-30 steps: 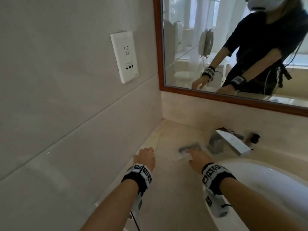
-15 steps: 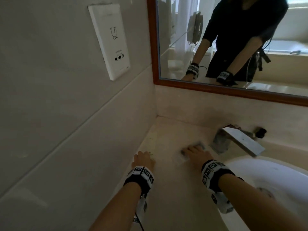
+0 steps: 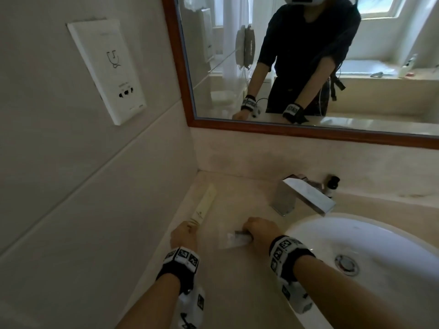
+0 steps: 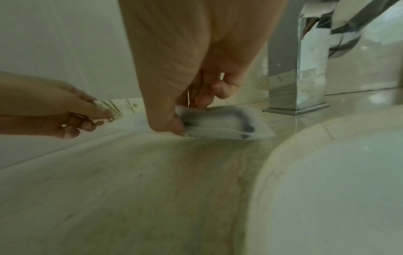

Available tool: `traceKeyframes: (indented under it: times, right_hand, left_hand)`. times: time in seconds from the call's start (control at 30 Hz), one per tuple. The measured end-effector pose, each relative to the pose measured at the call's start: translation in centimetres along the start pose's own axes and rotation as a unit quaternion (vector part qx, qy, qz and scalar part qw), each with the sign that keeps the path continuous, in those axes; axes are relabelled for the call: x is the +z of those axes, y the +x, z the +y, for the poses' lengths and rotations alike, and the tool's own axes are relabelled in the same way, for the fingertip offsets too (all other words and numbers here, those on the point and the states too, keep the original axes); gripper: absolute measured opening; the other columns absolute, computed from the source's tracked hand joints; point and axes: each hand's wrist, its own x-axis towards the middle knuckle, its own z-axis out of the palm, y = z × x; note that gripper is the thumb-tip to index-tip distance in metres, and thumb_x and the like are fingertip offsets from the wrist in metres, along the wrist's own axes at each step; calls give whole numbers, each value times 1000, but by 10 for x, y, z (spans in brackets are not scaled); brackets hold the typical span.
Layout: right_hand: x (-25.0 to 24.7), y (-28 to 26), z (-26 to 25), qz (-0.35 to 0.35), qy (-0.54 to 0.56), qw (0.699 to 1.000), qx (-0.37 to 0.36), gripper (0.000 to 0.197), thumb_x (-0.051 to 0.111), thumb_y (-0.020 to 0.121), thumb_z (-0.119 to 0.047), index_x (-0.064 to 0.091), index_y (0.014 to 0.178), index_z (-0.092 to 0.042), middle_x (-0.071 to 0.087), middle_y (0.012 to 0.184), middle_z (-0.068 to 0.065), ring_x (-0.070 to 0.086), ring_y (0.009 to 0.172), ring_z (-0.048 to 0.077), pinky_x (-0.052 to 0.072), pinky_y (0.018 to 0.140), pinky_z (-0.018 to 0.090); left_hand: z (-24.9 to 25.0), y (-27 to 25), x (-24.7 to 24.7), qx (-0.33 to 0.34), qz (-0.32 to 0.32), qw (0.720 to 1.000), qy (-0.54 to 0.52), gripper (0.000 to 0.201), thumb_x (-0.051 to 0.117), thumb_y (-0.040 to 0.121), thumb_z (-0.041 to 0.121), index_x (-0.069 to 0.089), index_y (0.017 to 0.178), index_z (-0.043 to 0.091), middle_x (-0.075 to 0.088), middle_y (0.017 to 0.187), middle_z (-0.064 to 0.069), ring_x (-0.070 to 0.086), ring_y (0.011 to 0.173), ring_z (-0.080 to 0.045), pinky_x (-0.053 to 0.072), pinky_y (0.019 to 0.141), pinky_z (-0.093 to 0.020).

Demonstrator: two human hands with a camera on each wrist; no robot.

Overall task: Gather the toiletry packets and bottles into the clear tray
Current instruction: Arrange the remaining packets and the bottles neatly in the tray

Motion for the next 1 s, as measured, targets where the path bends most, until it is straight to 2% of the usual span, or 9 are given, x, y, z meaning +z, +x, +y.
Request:
traceKeyframes:
  times: [0.2,0.3,0.37,0.47,0.67,0.73,0.8,0.9,1.0]
  right_hand:
    - [-23,-41,14,192,158,968,-19,27,61,82,-20,63,108,-13,60,111,6,59,98,27,47,80,32]
    - [-40,-72,32,285,198,938,-17,29,63,80,-19,62,109,-12,61,110,4,60,95,27,46,75,31]
    - [-49,-98,51,354,211,911,-18,33,67,77,-18,63,109,-11,64,111,5,62,94,27,52,79,35]
    - [-57,-140,90,433,221,873,-32,35,73,72,-14,66,105,-6,67,107,10,65,88,29,57,76,37]
    - [-68,-244,190,478,182,859,32,35,74,67,-14,68,101,-7,70,98,9,66,68,29,55,57,28]
    - [-67,-277,225,484,167,857,61,35,75,66,-11,68,100,-7,69,98,9,66,68,29,56,54,33]
    - [-64,-310,257,480,153,858,96,34,76,67,-10,68,100,-6,69,99,9,66,68,29,55,54,33]
    - [-55,-355,296,460,132,864,153,34,74,70,-14,68,104,-10,68,105,6,67,72,30,53,56,33]
    - [-44,-388,326,445,136,862,199,34,71,74,-16,67,107,-12,66,108,3,66,75,29,52,59,35]
  left_hand:
    - [63,-30,1,146,86,977,-127,16,59,88,7,67,81,-6,63,74,-17,55,70,-21,37,61,-27]
    - [105,-59,10,233,93,958,-141,21,57,89,8,65,80,-9,58,70,-19,51,68,-20,34,57,-27]
    - [134,-82,22,289,88,942,-148,35,50,88,21,63,79,-9,61,71,-23,49,67,-19,33,58,-26]
    - [177,-123,48,343,76,921,-170,34,48,84,24,64,76,-4,62,70,-17,50,65,-17,33,59,-21]
    - [261,-221,115,420,59,895,-136,19,55,85,3,61,69,-4,50,61,-6,43,59,-15,31,53,-18]
    - [280,-249,143,434,24,892,-123,22,49,84,8,62,73,-6,55,62,-16,45,58,-19,26,54,-24]
    - [295,-275,172,442,-38,886,-134,26,48,84,11,64,76,-9,64,73,-25,52,60,-26,33,56,-26]
    - [315,-314,210,473,-78,867,-136,25,56,77,8,64,60,-7,69,71,-22,45,52,-12,32,49,-11]
    - [332,-343,242,476,-109,867,-95,32,66,77,-1,59,47,5,56,48,-5,35,47,-14,33,45,-7]
